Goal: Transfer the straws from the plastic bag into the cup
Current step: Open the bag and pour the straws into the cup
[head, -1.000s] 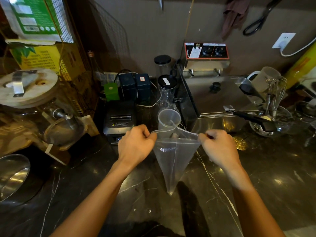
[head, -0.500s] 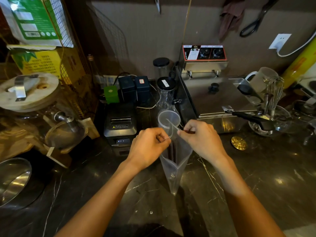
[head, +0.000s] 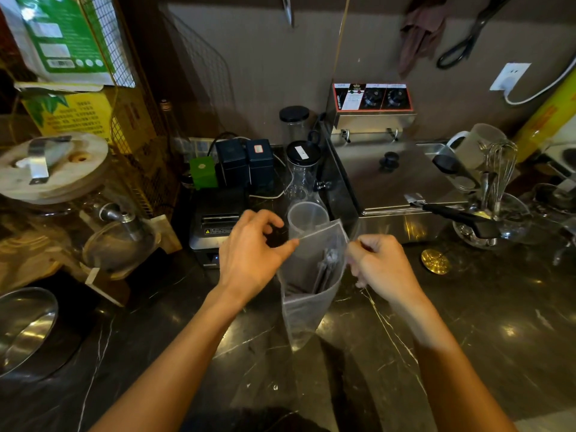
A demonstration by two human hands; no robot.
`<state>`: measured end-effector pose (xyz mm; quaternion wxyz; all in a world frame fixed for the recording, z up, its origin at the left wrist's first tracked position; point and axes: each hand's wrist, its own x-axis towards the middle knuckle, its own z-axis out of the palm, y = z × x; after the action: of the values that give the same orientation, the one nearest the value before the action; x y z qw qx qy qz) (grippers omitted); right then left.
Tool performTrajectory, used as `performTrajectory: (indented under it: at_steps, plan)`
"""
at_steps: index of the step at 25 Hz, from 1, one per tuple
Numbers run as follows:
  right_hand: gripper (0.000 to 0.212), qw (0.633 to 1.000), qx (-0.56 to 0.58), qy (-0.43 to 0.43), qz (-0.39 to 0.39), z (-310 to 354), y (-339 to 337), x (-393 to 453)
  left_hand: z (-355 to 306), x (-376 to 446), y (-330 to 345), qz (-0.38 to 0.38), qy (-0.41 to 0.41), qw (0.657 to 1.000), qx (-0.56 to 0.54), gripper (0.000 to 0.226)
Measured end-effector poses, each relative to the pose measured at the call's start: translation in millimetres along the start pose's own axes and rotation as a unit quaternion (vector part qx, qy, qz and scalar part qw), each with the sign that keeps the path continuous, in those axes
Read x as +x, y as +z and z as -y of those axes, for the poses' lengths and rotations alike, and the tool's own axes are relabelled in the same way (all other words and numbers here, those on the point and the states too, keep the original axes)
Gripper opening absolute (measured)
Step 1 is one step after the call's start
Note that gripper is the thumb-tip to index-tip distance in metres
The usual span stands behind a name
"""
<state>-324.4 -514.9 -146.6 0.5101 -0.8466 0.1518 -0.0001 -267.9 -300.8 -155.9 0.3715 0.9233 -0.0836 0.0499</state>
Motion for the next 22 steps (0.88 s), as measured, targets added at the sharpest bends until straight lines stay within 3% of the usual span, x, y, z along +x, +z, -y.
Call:
performTrajectory:
  at_steps: [2, 4, 7, 11, 15, 19, 22]
  plan:
    - [0.031, 0.998, 0.063, 0.001, 0.016, 0, 4, -2, -16, -4, -4, 0.041, 0.082, 0.996, -0.001, 0.026]
    - [0.031, 0.993, 0.115, -0.008, 0.025, 1, 7, -3, -28, -7, -6, 0.147, 0.142, 0.978, 0.032, 0.028]
    - [0.031, 0.989, 0.142, -0.021, 0.027, -2, 7, -4, -30, -7, 0, 0.245, 0.16, 0.955, 0.05, 0.023]
    - [0.032, 0.987, 0.161, 0.018, -0.017, -26, -1, 0, -21, -4, 6, 0.195, 0.153, 0.969, 0.003, 0.014]
    - [0.014, 0.962, 0.171, 0.198, -0.075, -92, 9, 9, -17, -1, 8, 0.178, 0.177, 0.967, -0.028, 0.018]
    - [0.042, 0.906, 0.288, 0.309, 0.024, -157, 39, 0, -17, 0, 2, 0.154, 0.209, 0.961, -0.098, 0.018]
    - [0.028, 0.896, 0.349, 0.275, 0.021, -165, 44, -8, -16, 3, -5, 0.112, 0.216, 0.961, -0.134, 0.016]
